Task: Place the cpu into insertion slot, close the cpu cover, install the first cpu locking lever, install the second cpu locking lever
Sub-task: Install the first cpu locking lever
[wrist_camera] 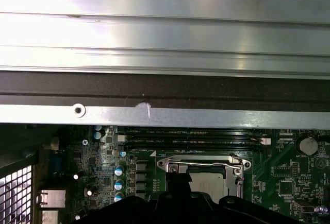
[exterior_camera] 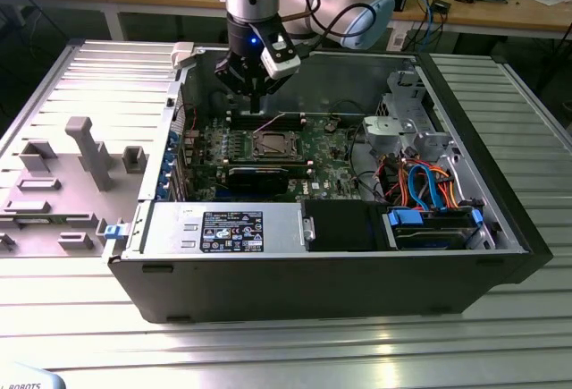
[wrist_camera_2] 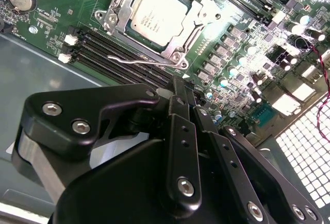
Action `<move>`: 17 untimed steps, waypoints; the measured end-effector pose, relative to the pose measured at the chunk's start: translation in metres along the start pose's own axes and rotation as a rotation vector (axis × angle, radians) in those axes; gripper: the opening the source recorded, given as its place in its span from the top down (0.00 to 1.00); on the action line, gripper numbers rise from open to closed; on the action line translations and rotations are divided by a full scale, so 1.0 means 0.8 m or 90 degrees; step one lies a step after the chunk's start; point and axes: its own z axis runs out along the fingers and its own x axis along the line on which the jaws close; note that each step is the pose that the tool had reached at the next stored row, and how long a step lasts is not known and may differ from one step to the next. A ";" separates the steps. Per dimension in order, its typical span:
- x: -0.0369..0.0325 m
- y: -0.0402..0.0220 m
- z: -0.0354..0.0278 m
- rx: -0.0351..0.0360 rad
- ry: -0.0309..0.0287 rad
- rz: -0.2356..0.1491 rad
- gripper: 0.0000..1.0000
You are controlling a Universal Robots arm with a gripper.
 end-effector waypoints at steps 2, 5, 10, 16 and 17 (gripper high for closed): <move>0.0000 0.0000 0.0000 0.0000 0.0000 0.000 0.89; -0.0001 0.0000 0.0000 0.0000 0.0000 0.000 0.89; -0.0004 0.0000 0.0002 -0.0004 0.0000 0.000 0.89; -0.0066 -0.0002 0.0037 -0.0125 -0.0006 0.011 0.89; -0.0078 -0.0001 0.0047 -0.0125 -0.0006 0.012 0.89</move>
